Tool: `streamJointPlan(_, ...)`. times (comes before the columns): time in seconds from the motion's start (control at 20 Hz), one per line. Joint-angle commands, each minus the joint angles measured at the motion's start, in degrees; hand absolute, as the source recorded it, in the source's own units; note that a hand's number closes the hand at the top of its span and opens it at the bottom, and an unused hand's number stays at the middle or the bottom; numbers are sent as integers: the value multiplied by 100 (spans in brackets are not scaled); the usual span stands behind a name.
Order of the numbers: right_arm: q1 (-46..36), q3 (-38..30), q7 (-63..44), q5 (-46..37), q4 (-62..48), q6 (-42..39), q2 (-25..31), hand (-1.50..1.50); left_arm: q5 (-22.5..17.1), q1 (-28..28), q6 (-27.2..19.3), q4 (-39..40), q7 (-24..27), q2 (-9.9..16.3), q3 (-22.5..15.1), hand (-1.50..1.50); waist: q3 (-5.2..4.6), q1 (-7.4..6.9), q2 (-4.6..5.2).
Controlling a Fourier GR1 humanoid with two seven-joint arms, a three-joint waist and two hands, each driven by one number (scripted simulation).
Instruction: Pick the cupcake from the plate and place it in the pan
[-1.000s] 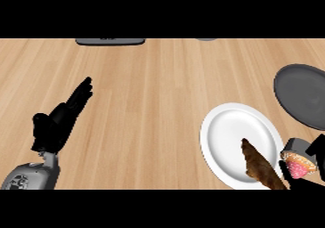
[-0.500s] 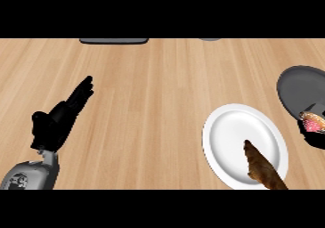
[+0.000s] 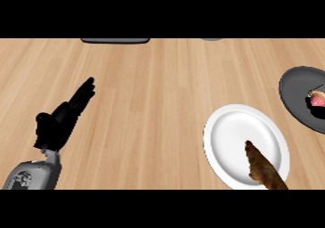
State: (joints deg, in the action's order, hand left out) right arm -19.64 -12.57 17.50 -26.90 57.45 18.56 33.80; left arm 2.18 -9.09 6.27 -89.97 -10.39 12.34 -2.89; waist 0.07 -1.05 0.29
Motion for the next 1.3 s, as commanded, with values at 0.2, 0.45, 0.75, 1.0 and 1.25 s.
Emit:
streamJointPlan(0.2, -1595, -474, 1364, -94, -2896, 126, 463, 150, 198, 98, -33, 66, 111, -180, -104, 0, 6, -70, 33)
streamJointPlan(0.45, -1896, -704, 2114, -83, -3892, 617, 350, 150, -61, 100, 266, -351, -158, 20, 88, 0, 10, -89, 35)
streamJointPlan(0.75, -2190, -253, 621, -581, -4647, -405, 522, -150, 33, -173, 198, 75, 7, -92, 37, 0, 21, -225, 117)
streamJointPlan(1.0, -2466, -816, 1094, -18, -4699, -708, 544, -150, 93, -169, 167, -161, -100, -140, -58, 0, 39, -273, 135)
streamJointPlan(1.25, -2343, -1661, 1856, 857, -4640, -820, 302, -150, 242, -300, -73, -150, -270, -299, -113, 0, 62, -193, 153)
